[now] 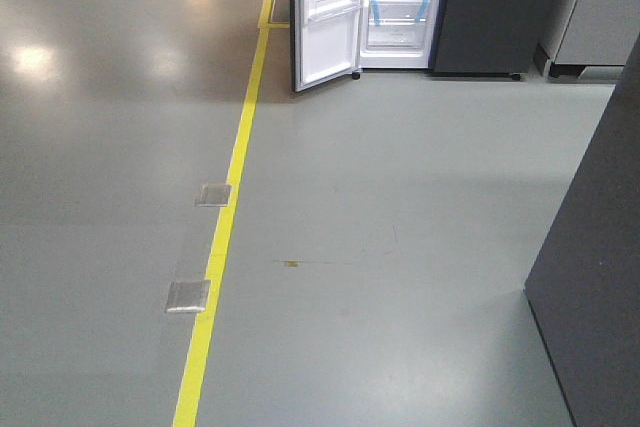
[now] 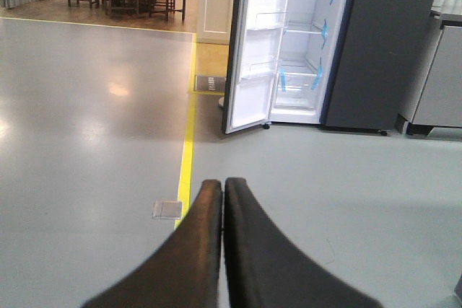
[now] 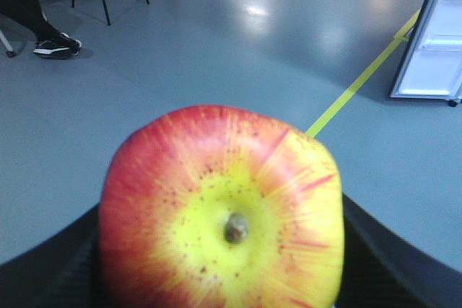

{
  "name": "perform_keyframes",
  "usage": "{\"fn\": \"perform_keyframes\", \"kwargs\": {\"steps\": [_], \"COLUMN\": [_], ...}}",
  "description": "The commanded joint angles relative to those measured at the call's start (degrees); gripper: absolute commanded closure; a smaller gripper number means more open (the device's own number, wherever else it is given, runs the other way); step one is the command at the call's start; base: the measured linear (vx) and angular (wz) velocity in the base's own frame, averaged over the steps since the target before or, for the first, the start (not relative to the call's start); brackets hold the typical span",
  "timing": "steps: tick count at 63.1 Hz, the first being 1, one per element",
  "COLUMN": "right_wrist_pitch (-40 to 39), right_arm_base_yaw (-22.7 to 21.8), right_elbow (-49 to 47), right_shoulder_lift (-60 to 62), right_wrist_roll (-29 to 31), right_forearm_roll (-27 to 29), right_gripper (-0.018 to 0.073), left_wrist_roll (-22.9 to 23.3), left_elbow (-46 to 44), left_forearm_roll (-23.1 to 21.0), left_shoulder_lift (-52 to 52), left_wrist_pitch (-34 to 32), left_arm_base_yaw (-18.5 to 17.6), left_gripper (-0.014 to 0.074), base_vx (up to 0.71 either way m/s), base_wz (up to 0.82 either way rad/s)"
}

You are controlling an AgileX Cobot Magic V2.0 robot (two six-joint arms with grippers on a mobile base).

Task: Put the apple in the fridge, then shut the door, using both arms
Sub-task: 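Drive up to the open fridge door holding the apple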

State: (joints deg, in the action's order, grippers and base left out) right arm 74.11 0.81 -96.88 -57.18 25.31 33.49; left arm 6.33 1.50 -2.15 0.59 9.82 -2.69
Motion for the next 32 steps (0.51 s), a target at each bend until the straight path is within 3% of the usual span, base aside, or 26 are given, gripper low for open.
{"fn": "perform_keyframes", "kwargs": {"steps": [1, 32], "right_wrist_pitch": [-1.0, -1.0], "right_arm_base_yaw": [0.0, 0.0], "right_elbow": [-1.1, -1.1], "right_shoulder_lift": [0.1, 0.1], "right_wrist_roll": [0.0, 0.0], "right_forearm_roll": [1.9, 1.9], "right_gripper": [0.0563, 0.0563], "left_wrist_roll": [0.5, 0.5], "left_elbow": [1.2, 1.2], "left_forearm_roll": [-0.6, -0.6], "left_shoulder_lift": [0.9, 0.9], "left_wrist_pitch": [-4.1, -4.1], "left_arm_base_yaw": [-0.2, -0.2], "left_gripper": [0.0603, 0.0603], "base_vx": [0.31, 0.31], "base_wz": [-0.09, -0.04]}}
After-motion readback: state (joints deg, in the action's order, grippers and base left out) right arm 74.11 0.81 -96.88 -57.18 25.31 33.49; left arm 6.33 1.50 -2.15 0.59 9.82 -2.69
